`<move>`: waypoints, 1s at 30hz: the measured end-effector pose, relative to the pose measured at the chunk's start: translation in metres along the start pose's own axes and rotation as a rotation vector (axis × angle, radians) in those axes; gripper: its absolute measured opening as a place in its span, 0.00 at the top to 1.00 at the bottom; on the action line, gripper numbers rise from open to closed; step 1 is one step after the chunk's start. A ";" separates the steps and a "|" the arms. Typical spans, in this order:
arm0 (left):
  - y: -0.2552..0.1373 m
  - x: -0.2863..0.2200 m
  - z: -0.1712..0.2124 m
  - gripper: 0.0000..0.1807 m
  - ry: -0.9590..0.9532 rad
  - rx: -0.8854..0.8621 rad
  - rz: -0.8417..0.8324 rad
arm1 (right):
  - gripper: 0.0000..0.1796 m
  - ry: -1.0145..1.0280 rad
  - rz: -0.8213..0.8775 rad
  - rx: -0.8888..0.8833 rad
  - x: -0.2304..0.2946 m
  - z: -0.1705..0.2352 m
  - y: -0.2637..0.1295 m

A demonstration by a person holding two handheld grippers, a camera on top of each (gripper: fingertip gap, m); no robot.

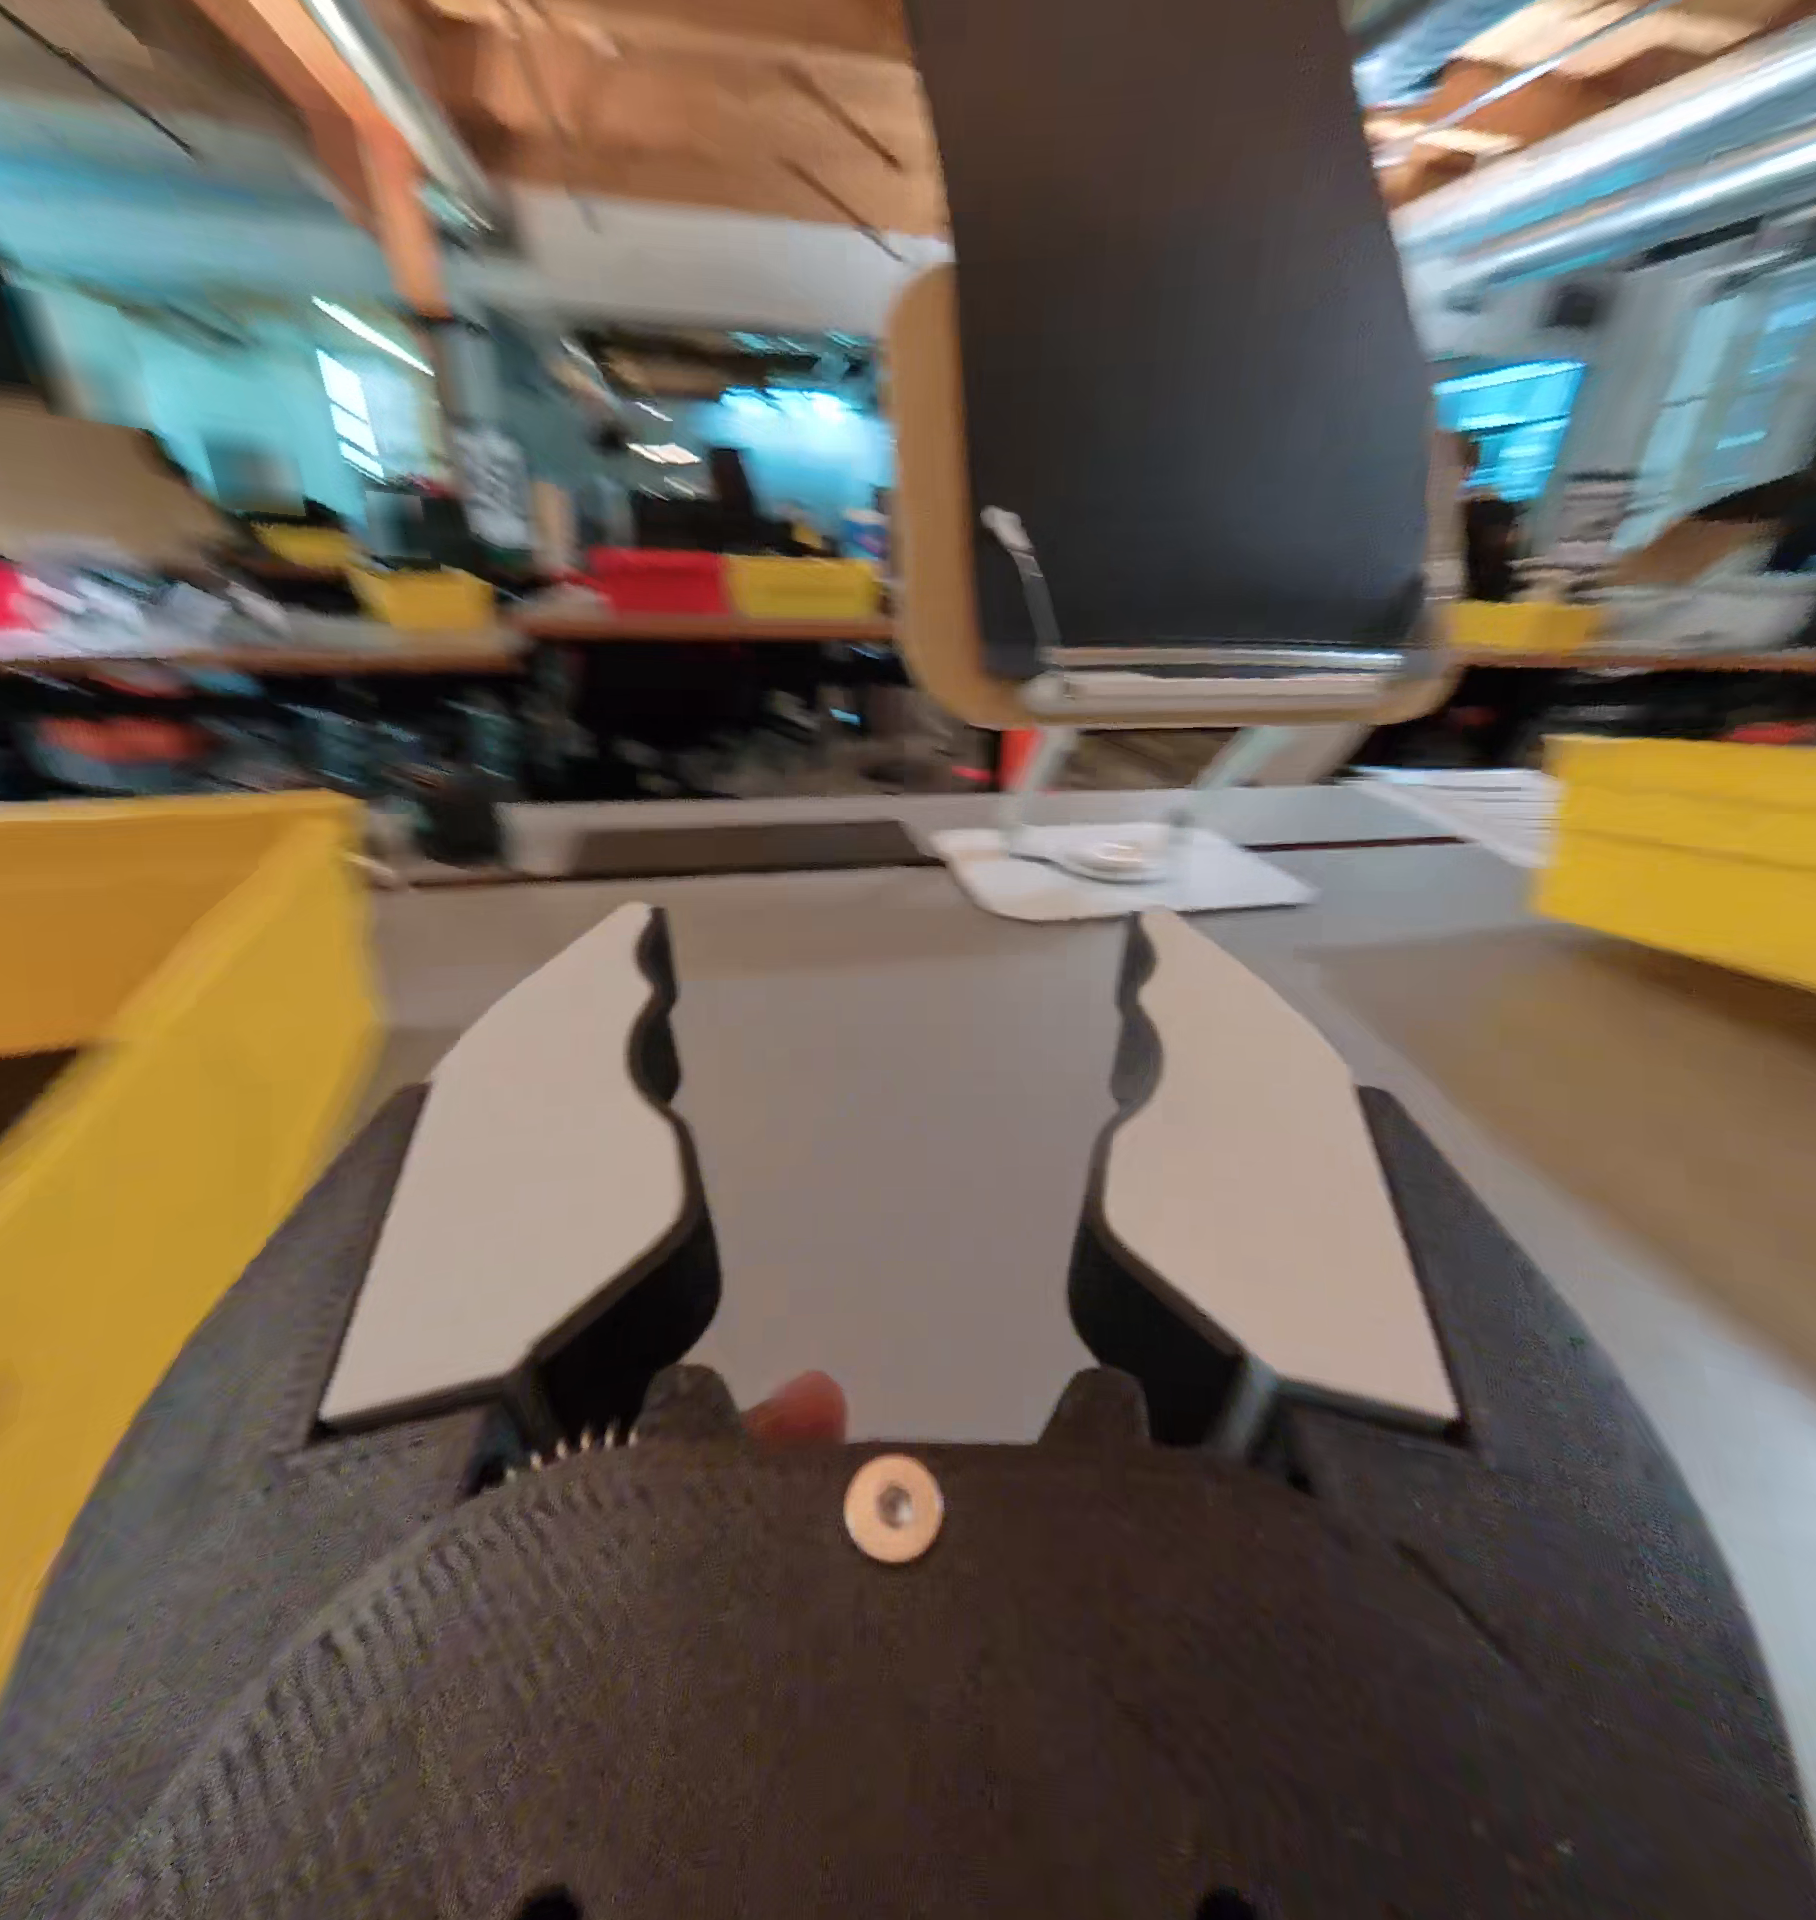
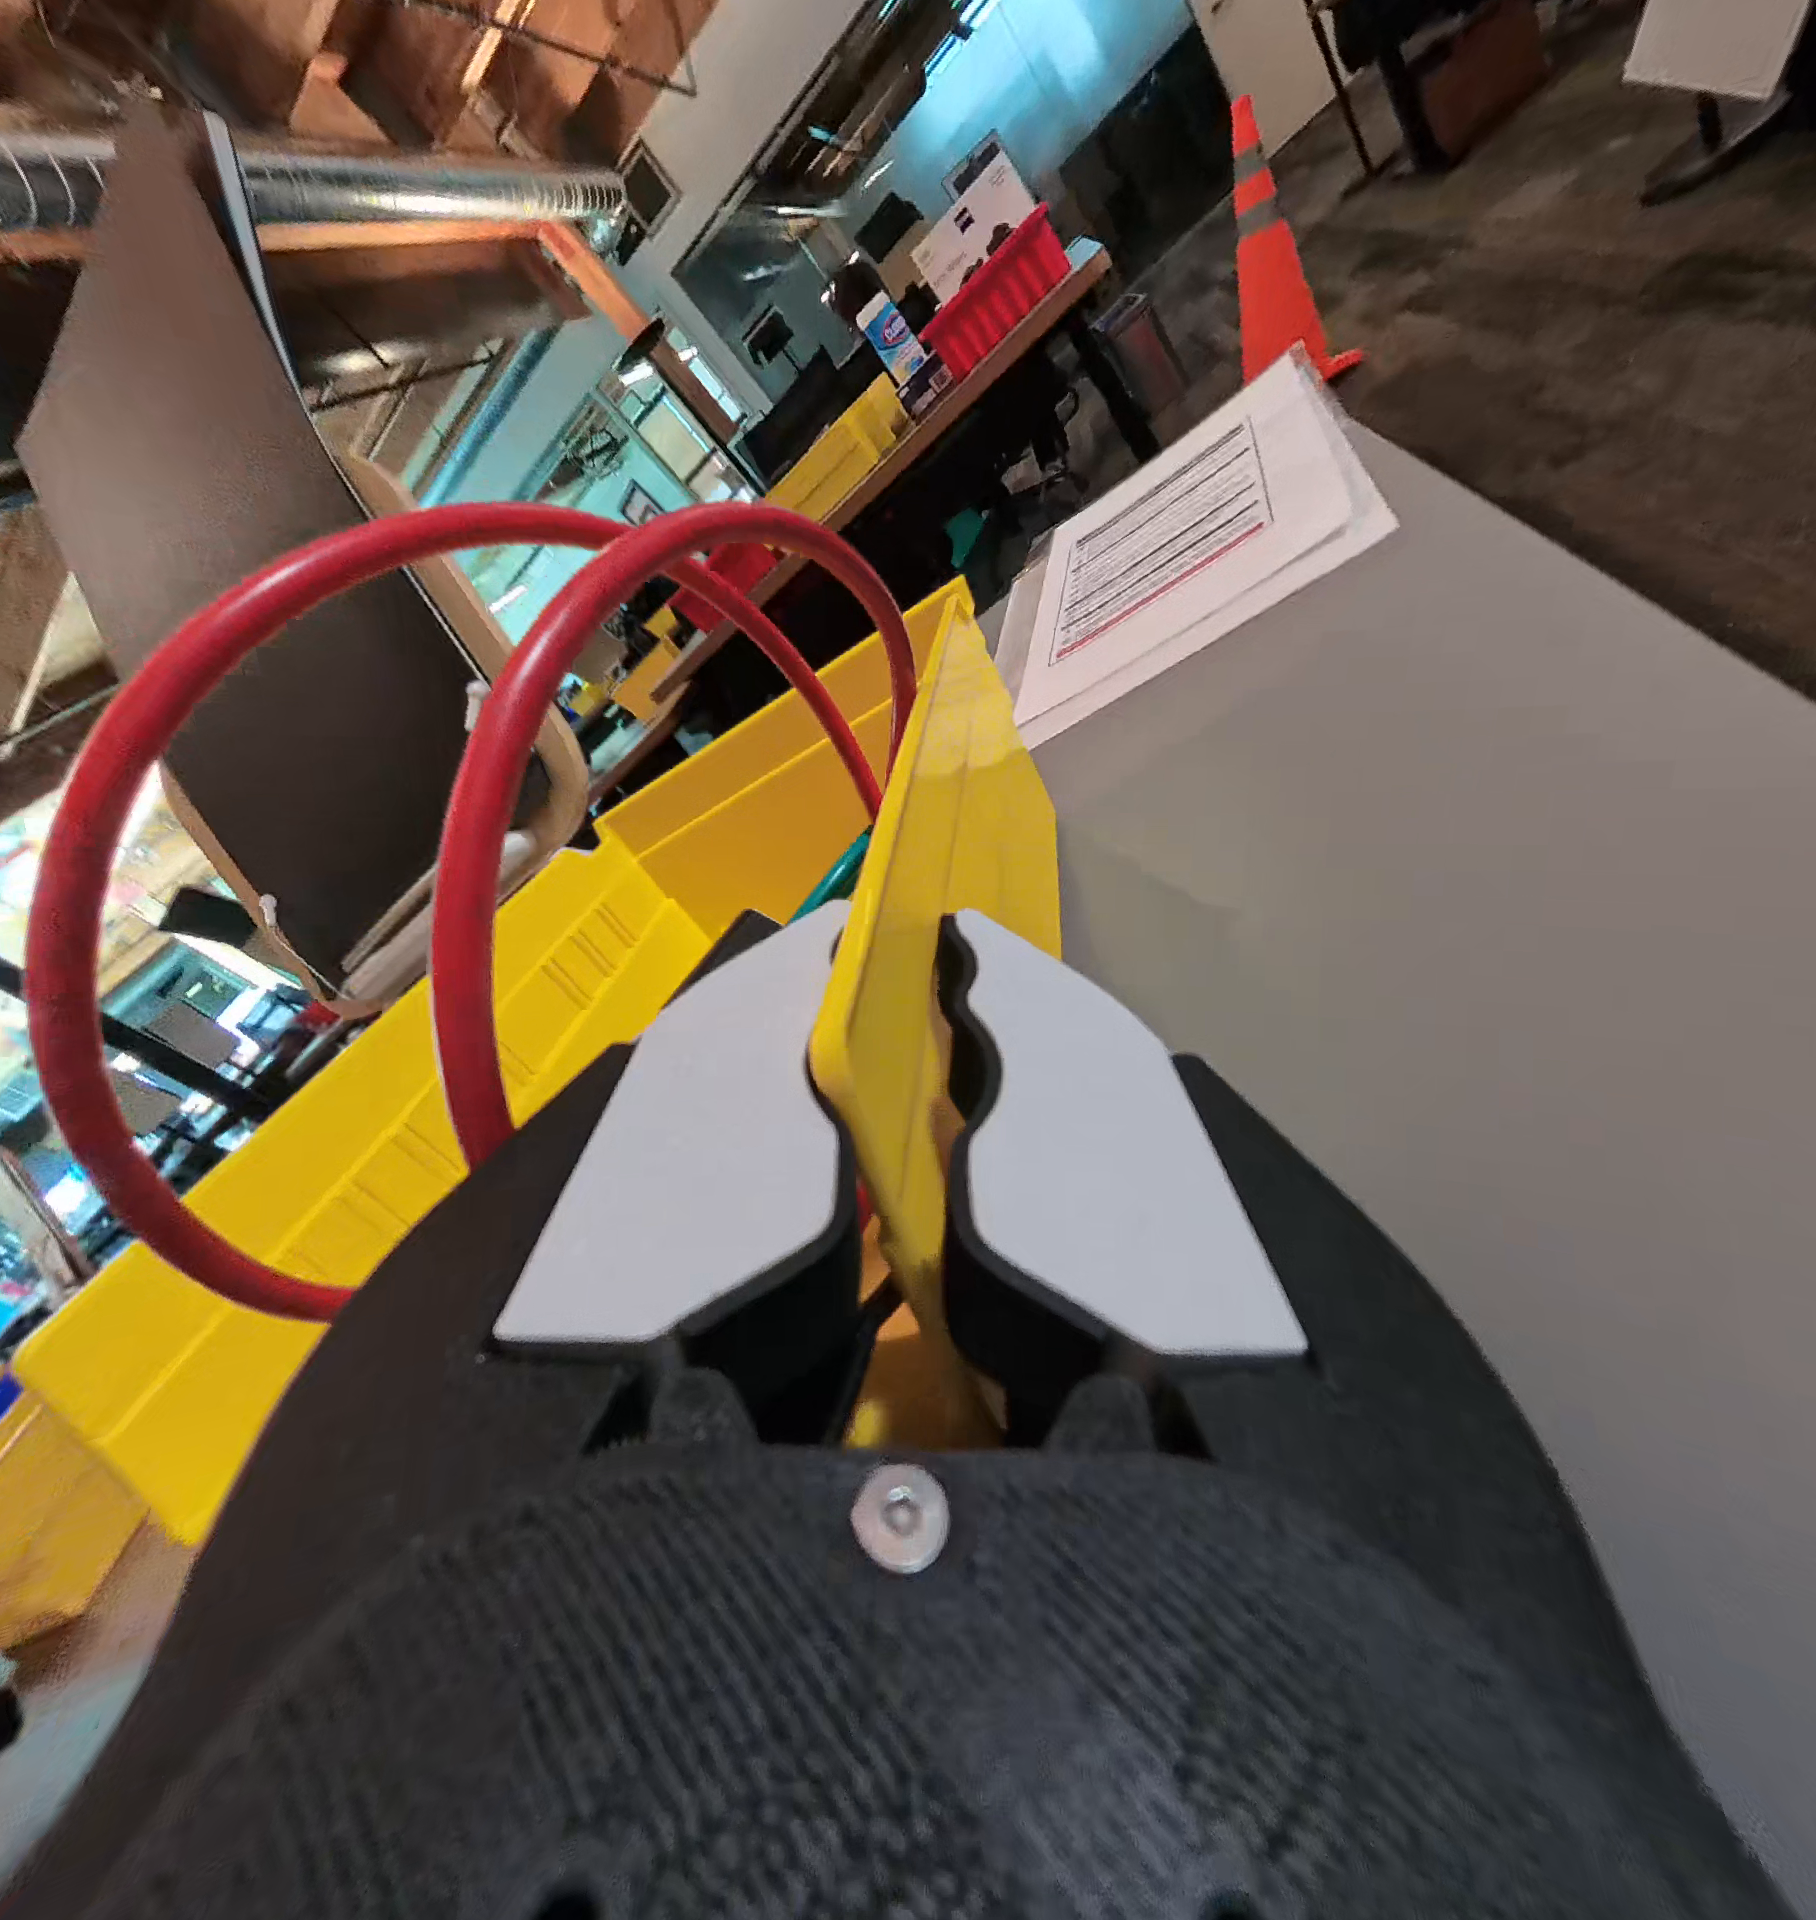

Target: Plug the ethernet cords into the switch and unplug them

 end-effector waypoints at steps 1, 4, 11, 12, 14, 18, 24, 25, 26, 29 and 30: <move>-0.006 0.016 -0.004 0.48 0.060 -0.019 -0.102 | 0.93 -0.006 -0.004 0.006 0.003 0.000 0.003; -0.025 0.062 -0.012 0.35 0.162 -0.032 -0.328 | 0.93 0.001 -0.037 0.017 0.007 0.005 0.013; -0.034 0.138 0.013 0.38 0.025 0.089 -0.388 | 0.92 -0.100 -0.091 0.070 0.025 0.016 0.026; -0.032 0.141 0.016 0.40 0.022 0.103 -0.377 | 0.92 -0.131 -0.087 0.078 0.028 0.017 0.028; -0.025 0.144 0.023 0.43 0.042 0.153 -0.359 | 0.92 -0.138 -0.091 0.087 0.033 0.020 0.029; -0.009 0.144 0.039 0.41 0.014 0.239 -0.325 | 0.91 -0.137 -0.131 0.105 0.039 0.026 0.028; 0.005 0.143 0.055 0.49 -0.006 0.342 -0.265 | 0.88 -0.150 -0.244 0.130 0.058 0.033 0.022; 0.007 0.140 0.057 0.60 -0.006 0.358 -0.222 | 0.87 -0.152 -0.264 0.134 0.062 0.035 0.023; 0.008 0.138 0.060 0.69 -0.015 0.383 -0.192 | 0.87 -0.157 -0.278 0.142 0.067 0.038 0.024; 0.004 0.144 0.062 0.80 -0.058 0.392 -0.172 | 0.87 -0.180 -0.314 0.175 0.083 0.048 0.031; 0.001 0.147 0.061 0.86 -0.082 0.385 -0.167 | 0.87 -0.189 -0.329 0.188 0.089 0.051 0.034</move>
Point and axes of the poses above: each gripper's, where its closed fingertips meet, y out along the fingers, z out of its underside, x = y × z across the jaws, the point moved 2 cm from there along -y, back along the fingers, and after that the axes turned 9 degrees about x, right-handed, at the moved point
